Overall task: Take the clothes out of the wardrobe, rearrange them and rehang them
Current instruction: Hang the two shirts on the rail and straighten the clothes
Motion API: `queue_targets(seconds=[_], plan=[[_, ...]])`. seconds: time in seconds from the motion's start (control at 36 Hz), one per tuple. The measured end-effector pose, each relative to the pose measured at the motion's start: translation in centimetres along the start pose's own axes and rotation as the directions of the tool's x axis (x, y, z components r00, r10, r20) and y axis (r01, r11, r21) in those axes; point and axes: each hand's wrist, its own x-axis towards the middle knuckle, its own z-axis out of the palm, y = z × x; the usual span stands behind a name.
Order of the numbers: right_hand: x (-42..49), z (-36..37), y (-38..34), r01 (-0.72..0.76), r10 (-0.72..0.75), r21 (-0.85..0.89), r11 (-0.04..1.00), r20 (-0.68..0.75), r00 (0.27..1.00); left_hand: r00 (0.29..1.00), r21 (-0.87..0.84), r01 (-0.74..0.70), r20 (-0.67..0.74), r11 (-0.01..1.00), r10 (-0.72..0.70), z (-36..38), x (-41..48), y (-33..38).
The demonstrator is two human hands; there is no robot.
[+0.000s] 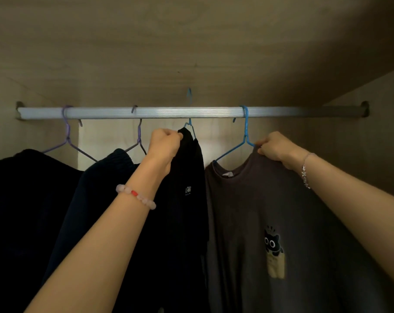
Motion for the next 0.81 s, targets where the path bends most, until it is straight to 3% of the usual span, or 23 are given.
queue_targets(seconds=[0.31,0.5,0.81], plan=[[-0.9,0.0,0.5,0.04,-0.045,-0.148,0.988,-0.031,0.999,0.997,0.042,0.037,0.069,0.998,-0.04,-0.3,-3.1,-2.9],[-1.7,0.0,0.7,0.037,-0.049,-0.177,0.983,-0.068,0.996,0.996,0.103,-0.037,0.08,0.994,0.029,-0.6,-3.8,-2.7],[-2.5,-1.6,2.7,-0.03,0.036,0.126,0.992,-0.052,0.998,0.989,0.146,-0.019,0.148,0.989,-0.003,-1.4,-5.2,-2.2]])
